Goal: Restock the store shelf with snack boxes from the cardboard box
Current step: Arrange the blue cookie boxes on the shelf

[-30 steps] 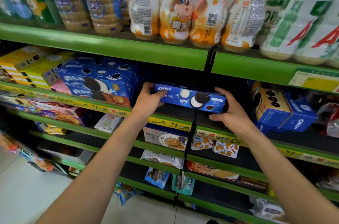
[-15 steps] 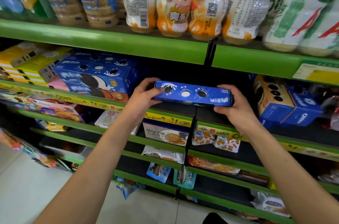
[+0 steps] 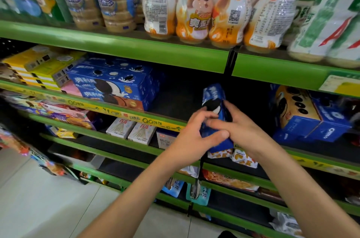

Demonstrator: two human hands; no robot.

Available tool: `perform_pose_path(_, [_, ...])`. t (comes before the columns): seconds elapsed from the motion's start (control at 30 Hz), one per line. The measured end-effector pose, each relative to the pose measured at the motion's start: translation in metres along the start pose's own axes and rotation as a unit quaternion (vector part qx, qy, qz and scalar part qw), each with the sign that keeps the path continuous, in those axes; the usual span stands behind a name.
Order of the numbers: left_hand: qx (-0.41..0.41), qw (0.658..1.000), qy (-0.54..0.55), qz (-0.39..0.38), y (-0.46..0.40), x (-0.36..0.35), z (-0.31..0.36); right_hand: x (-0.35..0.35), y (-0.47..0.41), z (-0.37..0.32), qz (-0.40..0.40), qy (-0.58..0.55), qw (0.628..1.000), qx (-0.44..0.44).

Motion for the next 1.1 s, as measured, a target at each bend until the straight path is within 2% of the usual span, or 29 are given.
perform_pose_path(0.07, [0.022,0.997,0.077,0.002,0.001,0.002,-0.002,0.005,0.003,0.001,-0.015,0.008,1.0,0.021])
perform_pose_path(0.17, [0.038,0.979,0.164,0.114,-0.007,0.023,-0.005,0.022,0.004,0.002,-0.003,-0.051,0.999,0.003])
perform_pose_path(0.23, [0.058,0.968,0.184,0.163,-0.018,0.04,-0.006,0.036,0.004,0.001,-0.001,-0.07,0.997,0.036])
perform_pose_path(0.3, [0.078,0.946,0.273,0.159,-0.026,0.054,-0.007,0.048,0.004,0.002,-0.017,-0.111,0.991,0.07])
perform_pose_path(0.37, [0.063,0.914,0.374,0.143,-0.027,0.068,-0.009,0.058,0.002,0.007,-0.022,-0.147,0.986,0.08])
perform_pose_path(0.47, [0.024,0.892,0.442,0.09,-0.023,0.079,-0.01,0.062,-0.001,0.018,-0.006,-0.143,0.986,0.083])
perform_pose_path(0.53, [0.019,0.904,0.419,0.087,-0.02,0.081,-0.015,0.059,-0.006,0.026,0.017,-0.152,0.985,0.073])
perform_pose_path(0.6, [0.021,0.916,0.382,0.119,-0.018,0.079,-0.02,0.056,-0.014,0.036,0.078,-0.172,0.981,0.047])
perform_pose_path(0.7, [0.018,0.922,0.36,0.141,-0.016,0.074,-0.027,0.052,-0.024,0.049,0.14,-0.14,0.98,-0.01])
perform_pose_path(0.77, [0.023,0.92,0.362,0.145,-0.017,0.071,-0.031,0.051,-0.028,0.055,0.12,-0.087,0.988,-0.036])
perform_pose_path(0.83, [0.029,0.919,0.364,0.15,-0.017,0.069,-0.033,0.052,-0.029,0.058,0.077,-0.016,0.997,-0.025])
perform_pose_path(0.9, [0.028,0.932,0.328,0.153,-0.017,0.071,-0.036,0.052,-0.026,0.063,0.046,0.04,0.998,-0.009])
perform_pose_path(1.1, [0.039,0.975,0.18,0.122,-0.011,0.076,-0.048,0.054,-0.022,0.073,0.082,0.066,0.994,0.022])
Point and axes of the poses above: each hand's wrist, its own y-axis away from the middle knuckle, its own x-axis out of the back of the hand, z = x × y, the point moved 3 cm from there along -y, towards the middle knuckle, and after that the axes turned 11 degrees about y, right-handed, at the moved point
